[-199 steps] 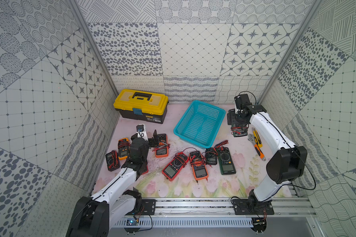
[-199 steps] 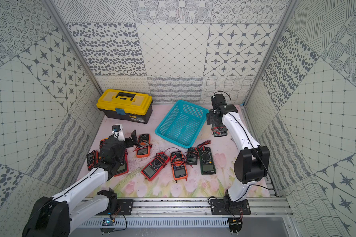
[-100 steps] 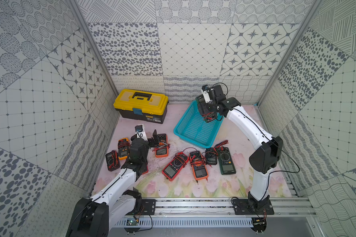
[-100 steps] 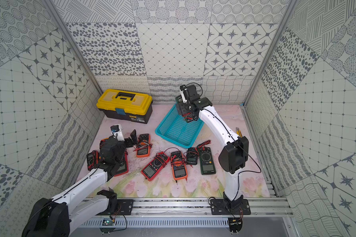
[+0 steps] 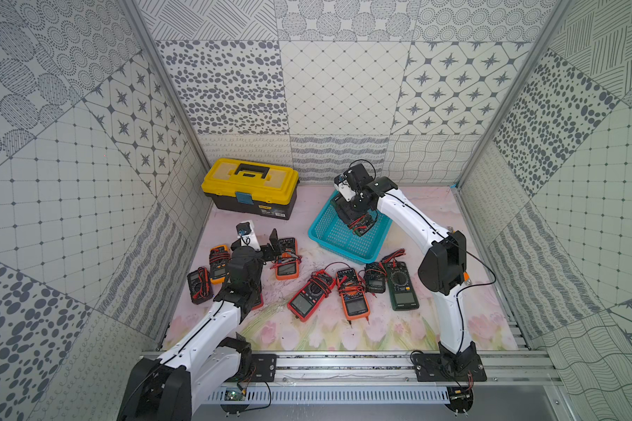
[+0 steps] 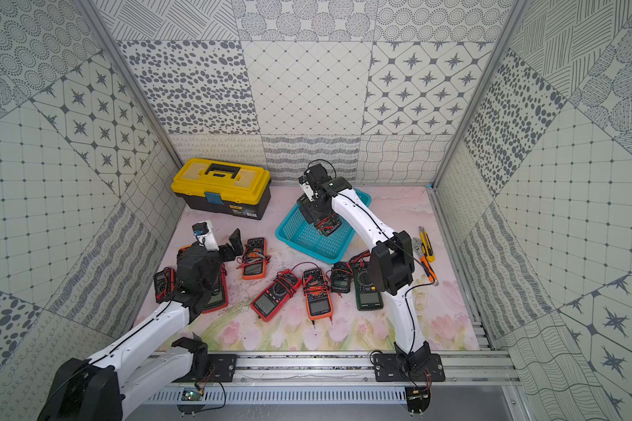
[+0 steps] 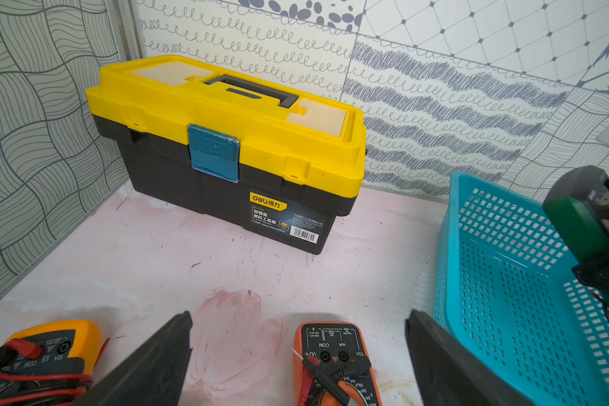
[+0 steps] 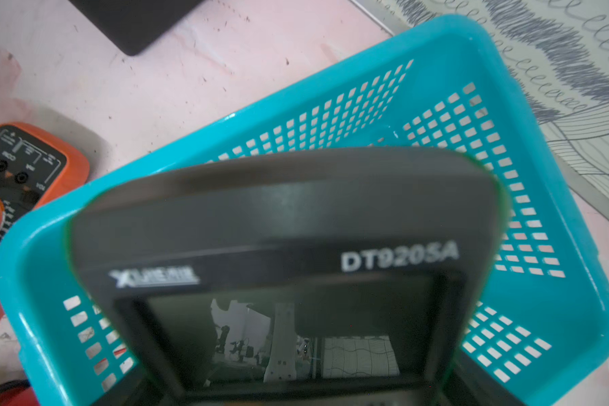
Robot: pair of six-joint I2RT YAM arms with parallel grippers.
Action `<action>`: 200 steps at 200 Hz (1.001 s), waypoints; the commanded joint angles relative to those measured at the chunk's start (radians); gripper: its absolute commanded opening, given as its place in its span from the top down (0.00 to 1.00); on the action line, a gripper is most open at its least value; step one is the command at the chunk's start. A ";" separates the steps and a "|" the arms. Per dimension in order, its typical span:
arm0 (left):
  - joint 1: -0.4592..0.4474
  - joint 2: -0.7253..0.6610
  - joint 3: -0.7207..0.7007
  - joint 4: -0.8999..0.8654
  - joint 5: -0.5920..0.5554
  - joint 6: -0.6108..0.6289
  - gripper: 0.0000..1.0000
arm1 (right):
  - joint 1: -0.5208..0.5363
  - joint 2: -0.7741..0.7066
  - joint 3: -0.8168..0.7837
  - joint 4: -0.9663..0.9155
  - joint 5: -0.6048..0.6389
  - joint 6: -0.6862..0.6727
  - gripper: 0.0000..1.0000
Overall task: Put the multimeter into the basket
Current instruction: Pick up the multimeter from the center of the board, then place the multimeter in the basket.
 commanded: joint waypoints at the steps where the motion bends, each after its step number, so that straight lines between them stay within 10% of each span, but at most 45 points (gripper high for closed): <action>1: -0.003 -0.002 0.001 0.003 -0.013 -0.017 0.01 | 0.004 0.026 0.025 -0.030 -0.040 -0.043 0.92; 200: -0.004 0.035 0.017 -0.012 -0.022 -0.027 0.01 | 0.016 0.173 -0.011 -0.136 -0.141 -0.119 0.73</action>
